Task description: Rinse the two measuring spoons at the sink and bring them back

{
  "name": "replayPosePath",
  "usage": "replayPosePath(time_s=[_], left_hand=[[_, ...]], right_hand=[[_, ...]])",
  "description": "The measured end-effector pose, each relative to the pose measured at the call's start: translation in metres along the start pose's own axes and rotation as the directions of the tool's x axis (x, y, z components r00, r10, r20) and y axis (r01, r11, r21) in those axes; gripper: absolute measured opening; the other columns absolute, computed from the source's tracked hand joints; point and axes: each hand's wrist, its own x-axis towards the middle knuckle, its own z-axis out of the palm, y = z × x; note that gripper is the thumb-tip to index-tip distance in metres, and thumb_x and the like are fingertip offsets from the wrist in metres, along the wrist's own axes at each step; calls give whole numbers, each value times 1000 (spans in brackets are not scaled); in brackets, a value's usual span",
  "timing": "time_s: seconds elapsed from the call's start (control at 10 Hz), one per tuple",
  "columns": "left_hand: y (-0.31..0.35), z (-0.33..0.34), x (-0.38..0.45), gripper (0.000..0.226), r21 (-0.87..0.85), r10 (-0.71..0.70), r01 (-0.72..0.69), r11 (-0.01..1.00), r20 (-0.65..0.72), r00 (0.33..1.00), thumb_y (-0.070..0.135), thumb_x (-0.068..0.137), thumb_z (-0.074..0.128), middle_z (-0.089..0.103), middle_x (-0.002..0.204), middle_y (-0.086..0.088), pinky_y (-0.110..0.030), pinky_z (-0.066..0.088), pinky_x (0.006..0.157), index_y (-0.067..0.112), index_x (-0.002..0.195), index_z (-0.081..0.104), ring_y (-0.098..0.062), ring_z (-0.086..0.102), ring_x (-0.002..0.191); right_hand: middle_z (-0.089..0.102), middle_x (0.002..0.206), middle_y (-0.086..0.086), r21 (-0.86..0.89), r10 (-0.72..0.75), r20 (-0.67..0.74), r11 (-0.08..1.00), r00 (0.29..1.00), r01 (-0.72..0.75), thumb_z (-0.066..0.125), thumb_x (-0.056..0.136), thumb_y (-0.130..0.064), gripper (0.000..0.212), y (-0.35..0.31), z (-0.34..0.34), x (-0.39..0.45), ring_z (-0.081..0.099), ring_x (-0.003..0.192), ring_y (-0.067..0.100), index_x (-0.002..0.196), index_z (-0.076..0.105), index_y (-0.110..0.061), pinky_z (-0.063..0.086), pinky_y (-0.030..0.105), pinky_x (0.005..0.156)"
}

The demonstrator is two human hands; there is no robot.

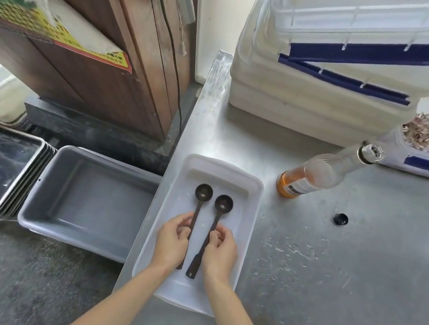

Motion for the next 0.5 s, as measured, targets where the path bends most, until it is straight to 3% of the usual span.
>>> replayPosePath(time_s=[0.1, 0.2, 0.4, 0.5], left_hand=[[0, 0, 0, 41, 24, 2, -1, 1000, -25, 1000, -6, 92, 53, 73, 107, 8, -1, 45, 83, 16, 124, 68, 10, 65, 92], [0, 0, 0, 40, 52, 0, 2, 999, -38, 999, -2, 93, 56, 73, 119, 0, -21, 48, 97, 11, 131, 64, -6, 66, 102], [0, -4, -8, 41, 142, 85, -79, 987, -37, 996, 3, 93, 59, 68, 125, 1, -17, 43, 88, 14, 132, 63, -6, 63, 96], [7, -8, -18, 42, 181, 148, -143, 973, -14, 989, 11, 93, 61, 65, 127, 5, -23, 51, 89, 21, 133, 61, -6, 64, 97]], right_hand=[[71, 116, 5, -10, -7, 6, 1000, 1000, 7, 52, 106, -12, 20, -1, 0, 1, 68, 106, 21, 118, 69, -15, 54, 41, 101], [72, 117, 5, 3, -15, 10, 1000, 1000, 15, 52, 106, -12, 23, -1, 0, 1, 68, 109, 21, 121, 69, -16, 54, 42, 102], [66, 129, 6, 62, -10, 58, 998, 998, 6, 55, 105, -20, 42, -6, -7, -3, 66, 113, 17, 147, 52, -14, 52, 39, 107], [61, 135, 5, 68, -20, 84, 998, 996, 14, 53, 106, -29, 46, -11, -13, -11, 63, 115, 15, 150, 48, -20, 52, 40, 107]])
